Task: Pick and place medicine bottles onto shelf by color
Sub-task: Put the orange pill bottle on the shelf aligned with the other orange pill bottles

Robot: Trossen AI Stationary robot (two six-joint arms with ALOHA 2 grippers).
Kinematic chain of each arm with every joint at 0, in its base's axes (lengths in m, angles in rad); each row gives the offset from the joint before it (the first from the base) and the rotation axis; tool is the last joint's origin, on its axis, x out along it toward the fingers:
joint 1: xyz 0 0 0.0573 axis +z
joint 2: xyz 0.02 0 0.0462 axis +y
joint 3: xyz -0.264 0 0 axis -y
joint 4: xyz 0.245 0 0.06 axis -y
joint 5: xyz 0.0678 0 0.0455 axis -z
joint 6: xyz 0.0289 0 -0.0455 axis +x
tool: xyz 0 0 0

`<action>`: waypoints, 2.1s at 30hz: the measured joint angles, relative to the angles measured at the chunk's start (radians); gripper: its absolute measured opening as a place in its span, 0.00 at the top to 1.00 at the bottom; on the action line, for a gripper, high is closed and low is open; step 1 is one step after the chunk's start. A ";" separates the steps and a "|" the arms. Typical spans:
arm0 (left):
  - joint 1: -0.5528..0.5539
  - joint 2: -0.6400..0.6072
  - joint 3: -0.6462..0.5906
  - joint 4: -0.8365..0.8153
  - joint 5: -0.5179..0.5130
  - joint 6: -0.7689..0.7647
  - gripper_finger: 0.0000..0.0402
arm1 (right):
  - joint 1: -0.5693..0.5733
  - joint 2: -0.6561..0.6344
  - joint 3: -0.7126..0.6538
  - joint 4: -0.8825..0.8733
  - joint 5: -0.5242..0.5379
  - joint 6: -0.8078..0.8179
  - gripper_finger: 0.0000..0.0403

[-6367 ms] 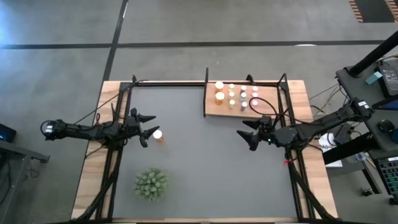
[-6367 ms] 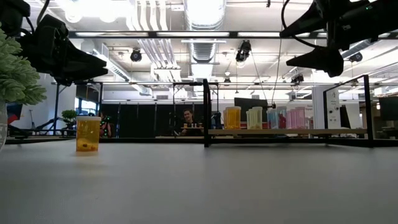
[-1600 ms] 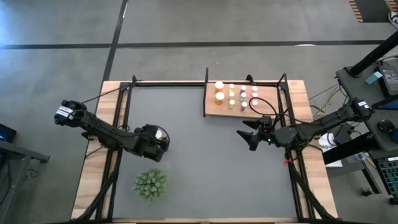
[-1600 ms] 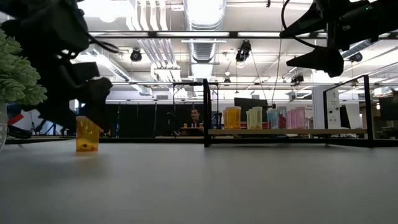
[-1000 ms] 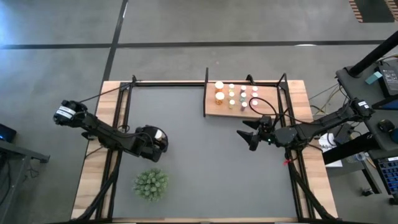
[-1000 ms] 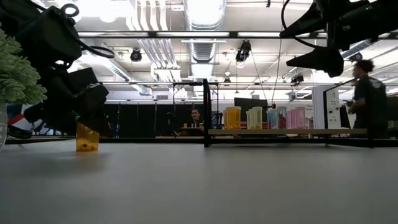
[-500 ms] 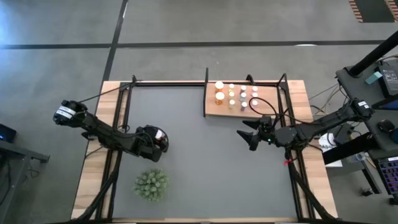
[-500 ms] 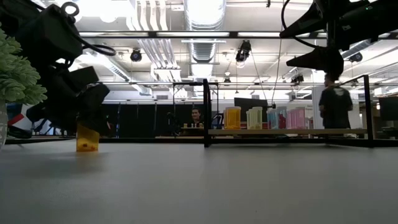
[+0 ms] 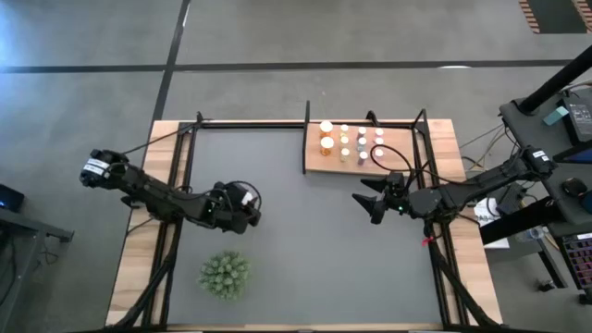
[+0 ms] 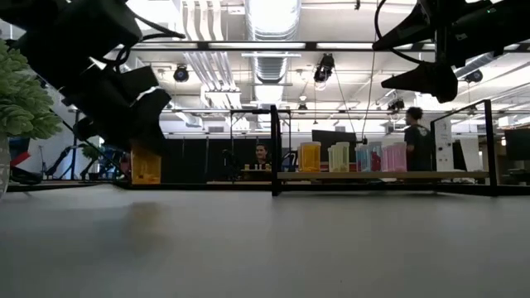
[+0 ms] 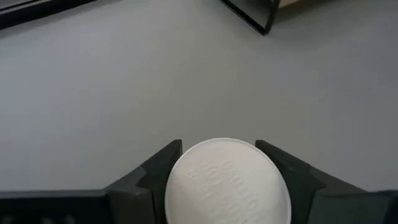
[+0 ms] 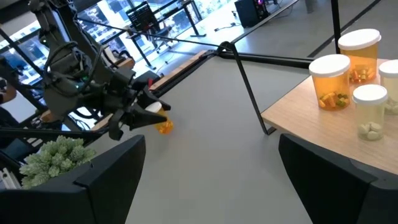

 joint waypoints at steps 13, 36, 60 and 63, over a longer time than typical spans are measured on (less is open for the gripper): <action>0.079 0.030 0.031 0.232 0.027 0.229 0.57 | 0.000 0.000 0.000 0.000 0.000 0.000 0.11; 0.218 0.542 0.627 0.232 0.182 0.344 0.57 | 0.000 0.000 0.000 0.000 0.000 0.000 0.11; 0.292 0.750 0.953 0.172 0.163 0.379 0.57 | 0.000 0.000 0.000 0.000 0.000 0.000 0.11; 0.292 0.750 0.948 0.171 0.166 0.371 0.57 | 0.000 0.000 0.000 0.000 0.000 0.000 0.11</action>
